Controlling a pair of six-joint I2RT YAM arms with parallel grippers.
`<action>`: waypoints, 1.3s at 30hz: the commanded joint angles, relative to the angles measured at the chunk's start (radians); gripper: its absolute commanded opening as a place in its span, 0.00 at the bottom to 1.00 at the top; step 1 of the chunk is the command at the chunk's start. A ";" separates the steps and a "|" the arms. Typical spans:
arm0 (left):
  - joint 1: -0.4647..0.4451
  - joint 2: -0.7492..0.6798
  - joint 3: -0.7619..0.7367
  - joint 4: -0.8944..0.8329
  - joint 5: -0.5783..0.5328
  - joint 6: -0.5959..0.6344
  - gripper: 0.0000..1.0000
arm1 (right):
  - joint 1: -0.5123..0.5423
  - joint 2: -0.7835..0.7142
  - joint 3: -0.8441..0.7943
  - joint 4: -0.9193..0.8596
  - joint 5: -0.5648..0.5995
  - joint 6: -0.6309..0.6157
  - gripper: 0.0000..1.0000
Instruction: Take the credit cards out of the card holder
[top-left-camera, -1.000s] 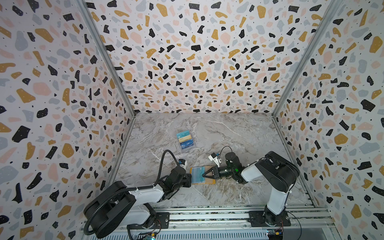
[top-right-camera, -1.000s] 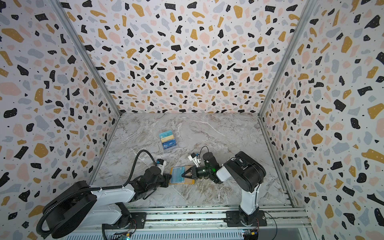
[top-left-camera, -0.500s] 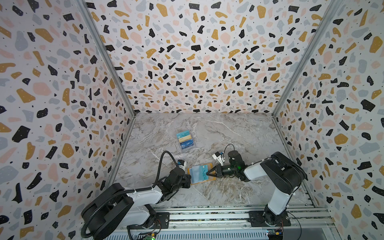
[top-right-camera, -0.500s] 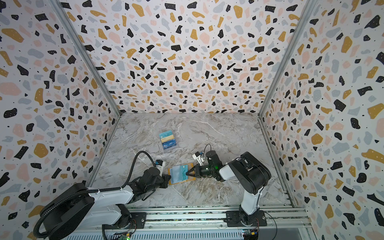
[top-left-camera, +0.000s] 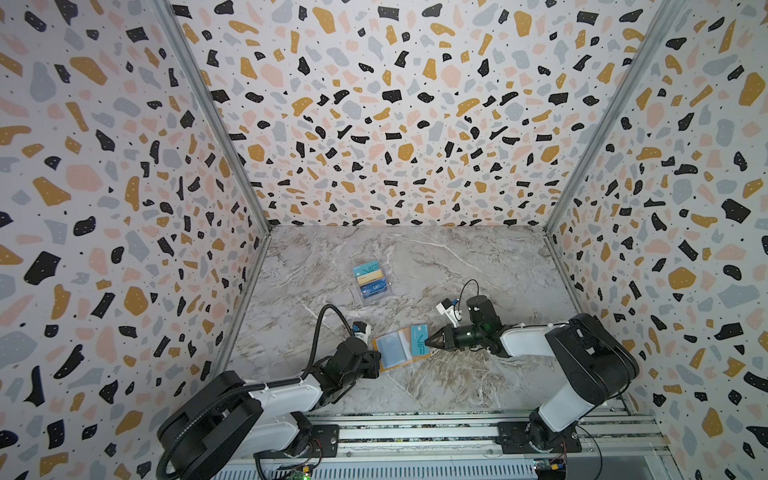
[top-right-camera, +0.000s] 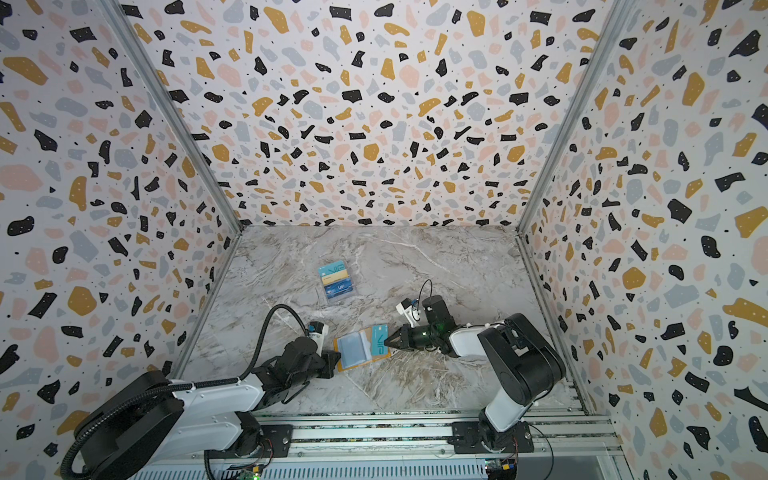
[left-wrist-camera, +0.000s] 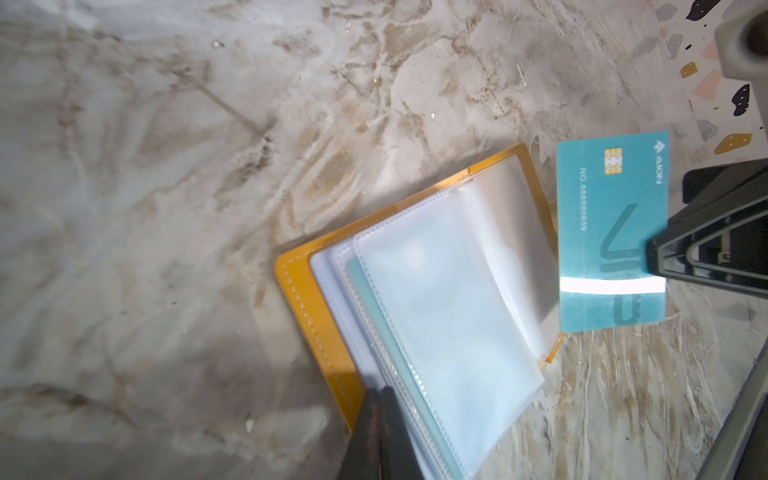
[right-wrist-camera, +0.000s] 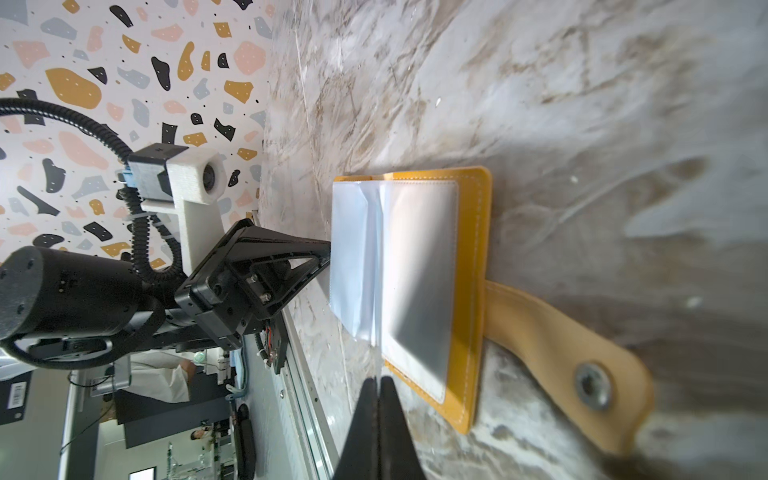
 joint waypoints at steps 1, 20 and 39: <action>-0.008 -0.006 0.020 -0.023 0.012 0.001 0.10 | -0.009 -0.068 0.050 -0.147 0.042 -0.116 0.03; 0.017 -0.218 0.278 -0.381 0.113 0.200 0.68 | -0.017 -0.294 0.119 -0.333 -0.111 -0.342 0.00; 0.068 -0.298 0.417 -0.368 0.603 0.321 0.68 | 0.016 -0.373 0.101 -0.187 -0.407 -0.376 0.00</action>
